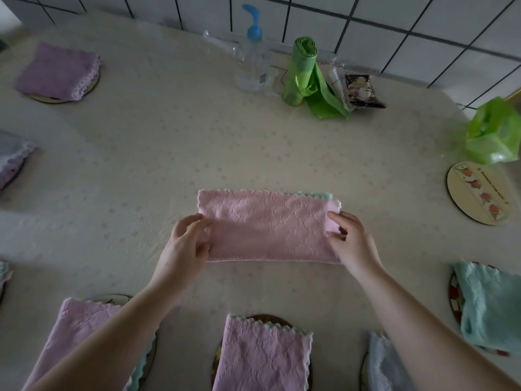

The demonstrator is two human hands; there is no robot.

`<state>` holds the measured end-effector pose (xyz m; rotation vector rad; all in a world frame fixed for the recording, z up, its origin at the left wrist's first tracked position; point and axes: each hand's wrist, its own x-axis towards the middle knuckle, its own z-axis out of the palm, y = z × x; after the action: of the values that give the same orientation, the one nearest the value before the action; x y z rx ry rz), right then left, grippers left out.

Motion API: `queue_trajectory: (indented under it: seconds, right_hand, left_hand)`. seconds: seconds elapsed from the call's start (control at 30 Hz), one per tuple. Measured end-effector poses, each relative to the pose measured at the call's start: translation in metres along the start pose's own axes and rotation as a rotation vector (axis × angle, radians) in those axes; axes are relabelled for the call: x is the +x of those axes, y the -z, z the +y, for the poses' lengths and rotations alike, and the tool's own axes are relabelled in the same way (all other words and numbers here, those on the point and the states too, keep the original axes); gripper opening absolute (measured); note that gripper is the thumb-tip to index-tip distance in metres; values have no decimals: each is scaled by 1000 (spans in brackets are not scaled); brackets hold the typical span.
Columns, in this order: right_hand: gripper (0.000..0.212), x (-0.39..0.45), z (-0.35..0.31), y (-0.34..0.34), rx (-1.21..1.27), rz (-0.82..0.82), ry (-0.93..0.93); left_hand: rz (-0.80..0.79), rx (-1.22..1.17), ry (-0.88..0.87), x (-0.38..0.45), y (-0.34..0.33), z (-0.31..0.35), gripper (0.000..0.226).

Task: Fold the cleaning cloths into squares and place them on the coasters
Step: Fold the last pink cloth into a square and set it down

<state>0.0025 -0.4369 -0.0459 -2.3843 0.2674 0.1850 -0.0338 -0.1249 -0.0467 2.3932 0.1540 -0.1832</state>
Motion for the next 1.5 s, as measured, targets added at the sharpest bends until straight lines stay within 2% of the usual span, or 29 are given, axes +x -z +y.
queue_trajectory:
  seconds: [0.17,0.23,0.4,0.53,0.63,0.73,0.83,1.0,1.07,1.13,1.23,1.3,1.4,1.5]
  right_hand:
    - [50,-5,-9,4,-157,92,222]
    - [52,-6,-8,4,-178,88,207]
    - [54,2,-4,1,-239,-77,91]
    - [59,3,-17,-1,-385,-42,73]
    - [59,-5,-31,-13,-528,-28,234]
    - [53,-13,-38,-37,-586,-161,383]
    - [50,-15,-33,-45,-620,-225,403]
    - [55,-9,-3,-20,-713,-179,415]
    - [54,-5,1,-7,-687,-163,392]
    - [47,3,-7,-4,-615,-118,388]
    - [27,22,-38,-17,-541,-84,486]
    - [22,32,-63,-30,-540,-164,549]
    - [25,44,-88,-44,-586,-298,545]
    - [30,52,-90,-43,-635,-309,531]
  left_hand:
    - [26,18,18,-1,-2,2,43]
    - [27,27,24,-1,-2,3,44]
    - [27,138,55,-3,-3,5,46]
    - [16,308,-243,-2,-20,24,46]
    - [-116,365,-446,9,-45,55,50]
    - [-179,441,-450,25,-61,64,58]
    - [-153,573,-469,37,-60,46,66]
    - [-142,625,-456,40,-37,15,72]
    - [-118,594,-414,36,-27,11,69]
    - [-93,514,-446,28,-22,14,56]
    - [-125,376,-668,10,-33,33,27]
    - [-151,342,-753,0,-46,43,20]
    - [-133,345,-691,1,-53,44,14]
    - [-141,392,-669,9,-43,35,10]
